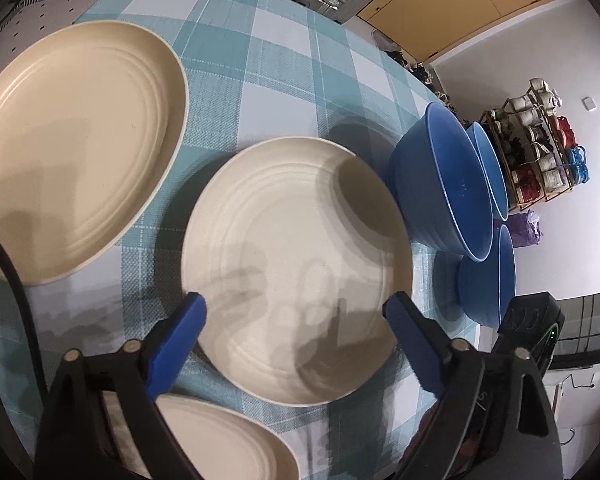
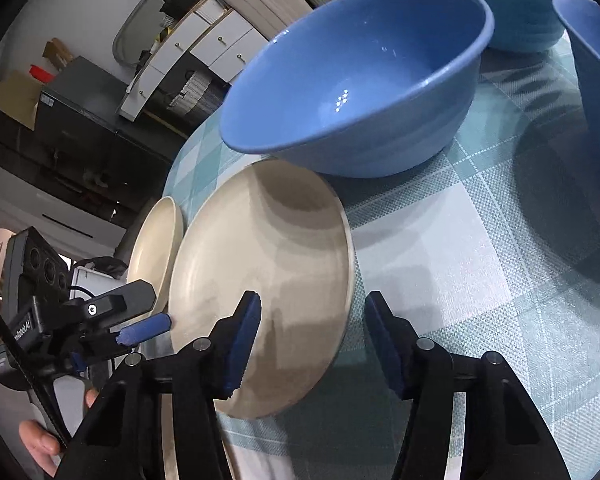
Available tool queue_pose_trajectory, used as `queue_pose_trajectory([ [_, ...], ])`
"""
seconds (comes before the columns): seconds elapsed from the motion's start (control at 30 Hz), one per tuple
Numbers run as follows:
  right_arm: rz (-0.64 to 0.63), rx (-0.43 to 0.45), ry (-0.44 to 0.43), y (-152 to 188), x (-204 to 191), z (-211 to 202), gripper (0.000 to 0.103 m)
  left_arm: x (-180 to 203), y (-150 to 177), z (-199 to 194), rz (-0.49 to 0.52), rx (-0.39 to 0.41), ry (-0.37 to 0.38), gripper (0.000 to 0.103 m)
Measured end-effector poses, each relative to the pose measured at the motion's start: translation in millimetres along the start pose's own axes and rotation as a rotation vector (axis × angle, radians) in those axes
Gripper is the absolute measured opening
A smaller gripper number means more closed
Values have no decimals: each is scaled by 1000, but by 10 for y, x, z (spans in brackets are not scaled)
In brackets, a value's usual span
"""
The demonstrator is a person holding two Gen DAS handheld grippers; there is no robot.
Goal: Organize plates and bowls
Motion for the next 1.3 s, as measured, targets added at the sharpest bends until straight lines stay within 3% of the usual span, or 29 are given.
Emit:
queue_pose_trajectory([
  [0.07, -1, 9, 4, -9, 1, 15, 53, 7, 5, 35, 11, -8, -10, 82],
  [0.1, -9, 6, 4, -15, -10, 32, 41, 13, 7, 48, 17, -10, -14, 80],
  [0.13, -14, 1, 10, -15, -15, 44, 39, 14, 10, 57, 20, -11, -16, 80],
  [0.33, -20, 7, 21, -12, -14, 54, 39, 20, -10, -66, 22, 17, -36, 80],
  [0.5, -22, 14, 24, -17, 1, 45, 39, 7, -39, -134, 30, 38, -130, 80],
  [0.7, -35, 18, 29, -3, -5, 40, 39, -37, -45, -110, 15, 58, -179, 80],
  [1.1, -34, 15, 35, -7, -4, 65, 32, -59, -118, 192, 40, 8, -254, 80],
  [1.23, -27, 15, 42, -11, 8, 73, 27, -3, -131, 241, 91, 7, -281, 68],
  [1.3, -23, 19, 40, -15, 15, 82, 26, 1, -123, 261, 91, -1, -264, 68],
])
Point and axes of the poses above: each gripper's, at about its wrist camera, not at the fingertips, and z roughly the way its jaws point, x to its right, y to its underside, the point moved 2 cm from there along z, roughly the way its jaws point, and after that the axes turned 5 degrees about -z, right-handed, at the moved point
